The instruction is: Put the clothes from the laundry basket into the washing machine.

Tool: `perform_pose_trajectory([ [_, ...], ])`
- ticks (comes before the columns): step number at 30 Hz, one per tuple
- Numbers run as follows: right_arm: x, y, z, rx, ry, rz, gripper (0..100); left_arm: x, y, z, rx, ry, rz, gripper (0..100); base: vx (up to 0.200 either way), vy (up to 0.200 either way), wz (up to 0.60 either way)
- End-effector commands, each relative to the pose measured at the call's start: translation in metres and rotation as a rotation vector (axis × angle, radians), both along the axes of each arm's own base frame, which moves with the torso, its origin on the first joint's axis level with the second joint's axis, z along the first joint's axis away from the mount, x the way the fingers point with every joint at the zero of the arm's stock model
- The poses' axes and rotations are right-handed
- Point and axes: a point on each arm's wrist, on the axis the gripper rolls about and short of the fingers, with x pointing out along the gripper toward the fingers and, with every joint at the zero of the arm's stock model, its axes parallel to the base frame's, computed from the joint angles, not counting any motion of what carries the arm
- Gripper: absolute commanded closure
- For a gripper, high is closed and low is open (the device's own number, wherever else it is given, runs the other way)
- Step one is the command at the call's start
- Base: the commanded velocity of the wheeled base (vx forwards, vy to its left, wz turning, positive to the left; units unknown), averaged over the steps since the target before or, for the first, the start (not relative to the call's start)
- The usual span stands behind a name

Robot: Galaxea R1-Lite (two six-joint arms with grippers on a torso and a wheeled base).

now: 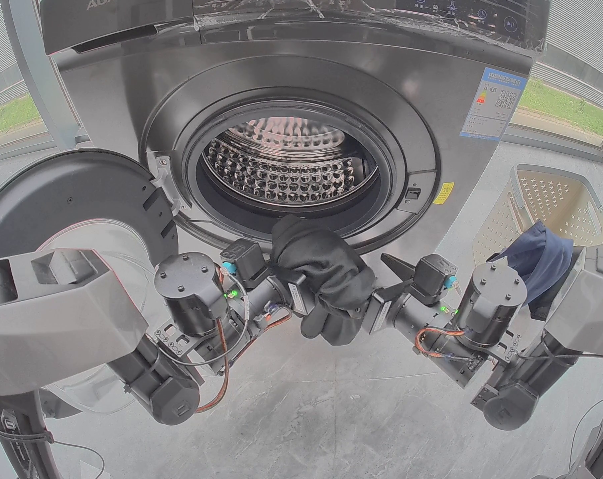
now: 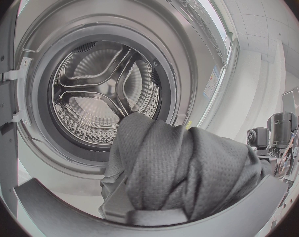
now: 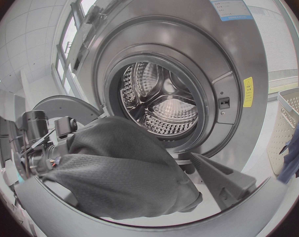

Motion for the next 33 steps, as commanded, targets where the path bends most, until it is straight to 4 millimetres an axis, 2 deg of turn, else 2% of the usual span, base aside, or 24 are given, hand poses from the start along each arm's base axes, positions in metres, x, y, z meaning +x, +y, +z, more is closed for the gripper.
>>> perform_pose_trajectory([
  [1,-0.031,-0.013,0.008,-0.029,0.003,0.093,0,-0.018,0.016,0.011,0.007,0.01,0.005,100,0.0,0.0,0.0],
  [8,-0.055,-0.032,0.01,-0.083,0.001,0.18,0,-0.042,0.035,0.018,0.021,0.026,-0.008,100,0.0,0.0,0.0],
  [10,-0.063,-0.04,0.014,-0.08,-0.003,0.188,0,-0.056,0.047,0.024,0.024,0.029,-0.015,100,0.0,0.0,0.0],
  [15,-0.068,-0.043,0.021,-0.071,-0.027,0.205,0,-0.08,0.066,0.024,0.049,0.053,-0.046,100,0.0,0.0,0.0],
  [18,-0.062,-0.043,0.025,-0.051,-0.038,0.177,0,-0.087,0.073,0.017,0.073,0.081,-0.053,100,0.0,0.0,0.0],
  [20,-0.05,-0.043,0.027,-0.038,-0.048,0.128,0,-0.087,0.073,0.013,0.076,0.106,-0.056,100,0.0,0.0,0.0],
  [23,-0.029,-0.049,0.016,-0.054,-0.018,0.036,0,-0.087,0.072,0.01,0.08,0.114,-0.053,100,0.0,0.0,0.0],
  [25,-0.023,-0.052,0.014,-0.058,-0.013,0.013,0,-0.086,0.072,0.012,0.078,0.108,-0.05,100,0.0,0.0,0.0],
  [33,-0.017,-0.056,0.011,-0.062,-0.004,-0.011,0,-0.08,0.077,0.011,0.074,0.109,-0.024,100,0.0,0.0,0.0],
])
